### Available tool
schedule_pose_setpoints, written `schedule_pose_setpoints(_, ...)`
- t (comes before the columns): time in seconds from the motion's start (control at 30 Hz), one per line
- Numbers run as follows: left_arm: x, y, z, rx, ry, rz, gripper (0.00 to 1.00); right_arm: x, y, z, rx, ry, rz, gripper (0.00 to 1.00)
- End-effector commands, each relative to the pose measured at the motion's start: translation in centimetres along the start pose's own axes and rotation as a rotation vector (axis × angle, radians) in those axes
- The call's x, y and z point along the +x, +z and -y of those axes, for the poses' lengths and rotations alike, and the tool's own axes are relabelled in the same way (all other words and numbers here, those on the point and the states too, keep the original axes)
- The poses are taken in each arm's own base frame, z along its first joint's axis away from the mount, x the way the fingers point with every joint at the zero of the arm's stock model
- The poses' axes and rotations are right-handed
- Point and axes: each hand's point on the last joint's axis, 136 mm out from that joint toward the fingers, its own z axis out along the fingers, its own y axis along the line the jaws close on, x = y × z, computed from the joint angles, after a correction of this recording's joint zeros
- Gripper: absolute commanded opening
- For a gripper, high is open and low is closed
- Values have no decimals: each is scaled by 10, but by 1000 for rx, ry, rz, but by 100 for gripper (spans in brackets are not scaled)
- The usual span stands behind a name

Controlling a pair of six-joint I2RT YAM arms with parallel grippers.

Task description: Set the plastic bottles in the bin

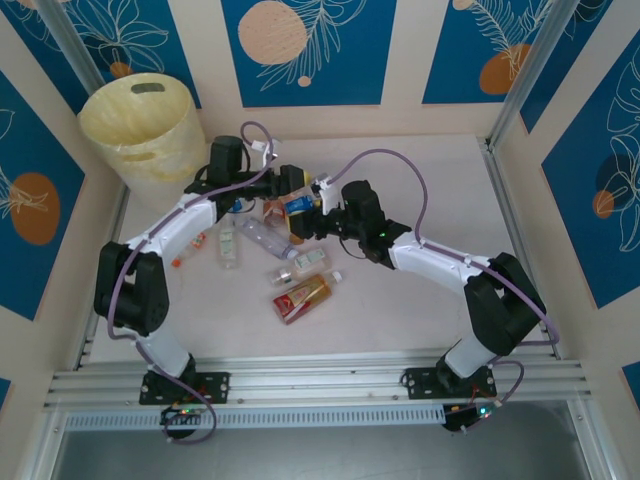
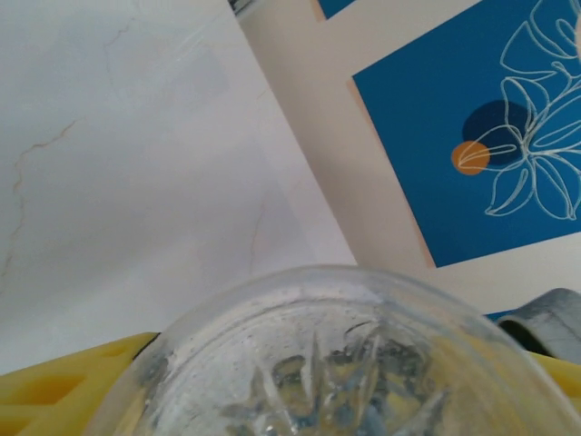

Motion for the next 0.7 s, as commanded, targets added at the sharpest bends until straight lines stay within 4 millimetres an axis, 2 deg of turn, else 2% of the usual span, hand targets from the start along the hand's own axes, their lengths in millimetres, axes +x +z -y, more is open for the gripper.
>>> schedule_pose_setpoints(0.0, -5, 3, 6, 35, 16, 14, 65, -18, 3, -15, -52, -50, 52, 59)
schedule_pose_setpoints(0.1, -7, 3, 6, 38, 12, 13, 58, -19, 2, -14, -47, -46, 54, 62)
schedule_pose_setpoints(0.2, -15, -1, 9, 32, 22, 27, 55, -23, -3, -13, -47, -36, 60, 69)
schedule_pose_setpoints(0.3, -28, -8, 12, 4, 48, 55, 53, -30, -14, -12, -46, -23, 69, 82)
schedule_pose_setpoints(0.37, -41, -17, 12, -32, 74, 79, 53, -35, -25, -13, -53, -22, 81, 100)
schedule_pose_setpoints(0.4, -48, -21, 12, -53, 90, 89, 53, -37, -29, -11, -51, -19, 85, 100)
schedule_pose_setpoints(0.53, -89, -53, 13, -229, 207, 165, 55, -47, -56, -5, -14, -18, 131, 100)
schedule_pose_setpoints(0.67, -138, -98, 26, -445, 344, 260, 54, -51, -77, 19, 93, 25, 185, 99)
